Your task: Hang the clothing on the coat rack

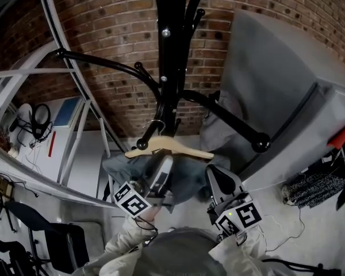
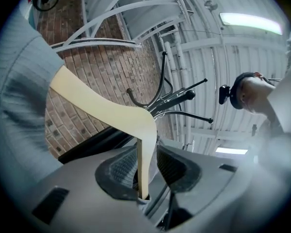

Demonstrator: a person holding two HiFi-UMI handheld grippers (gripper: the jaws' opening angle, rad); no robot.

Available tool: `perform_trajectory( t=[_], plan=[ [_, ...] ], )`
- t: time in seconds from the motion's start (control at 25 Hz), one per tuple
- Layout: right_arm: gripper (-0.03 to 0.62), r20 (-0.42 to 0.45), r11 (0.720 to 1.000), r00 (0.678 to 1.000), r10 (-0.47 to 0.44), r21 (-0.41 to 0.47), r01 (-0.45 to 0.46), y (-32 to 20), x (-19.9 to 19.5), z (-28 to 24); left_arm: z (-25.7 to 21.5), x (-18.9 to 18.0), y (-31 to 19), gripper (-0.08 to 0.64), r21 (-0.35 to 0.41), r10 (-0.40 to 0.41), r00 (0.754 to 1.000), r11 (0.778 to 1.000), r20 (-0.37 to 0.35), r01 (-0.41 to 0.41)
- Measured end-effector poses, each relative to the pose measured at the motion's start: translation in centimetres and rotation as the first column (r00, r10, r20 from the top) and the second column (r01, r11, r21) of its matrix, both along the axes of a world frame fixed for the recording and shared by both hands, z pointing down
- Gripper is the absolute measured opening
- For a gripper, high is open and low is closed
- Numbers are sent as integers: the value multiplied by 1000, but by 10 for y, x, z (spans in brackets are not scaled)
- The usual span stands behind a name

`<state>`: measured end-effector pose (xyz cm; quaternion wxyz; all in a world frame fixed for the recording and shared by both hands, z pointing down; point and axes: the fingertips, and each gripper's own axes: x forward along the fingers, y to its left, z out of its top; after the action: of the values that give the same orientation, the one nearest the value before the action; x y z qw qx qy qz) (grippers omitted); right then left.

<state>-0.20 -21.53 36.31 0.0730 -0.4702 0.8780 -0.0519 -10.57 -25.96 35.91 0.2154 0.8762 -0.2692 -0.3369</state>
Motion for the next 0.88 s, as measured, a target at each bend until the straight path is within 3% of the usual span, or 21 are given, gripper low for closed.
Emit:
perform_trajectory(
  t=[0.56,0.88],
  plan=[
    [24,36,997,997,-72,-26,73,27,11,14,15,12,40,106,-9,-111,987,994,118,113],
    [24,52,989,989,-137,-47,139,46,14,22,25,17,65,86,-37,-172,977,983,130,178]
  ],
)
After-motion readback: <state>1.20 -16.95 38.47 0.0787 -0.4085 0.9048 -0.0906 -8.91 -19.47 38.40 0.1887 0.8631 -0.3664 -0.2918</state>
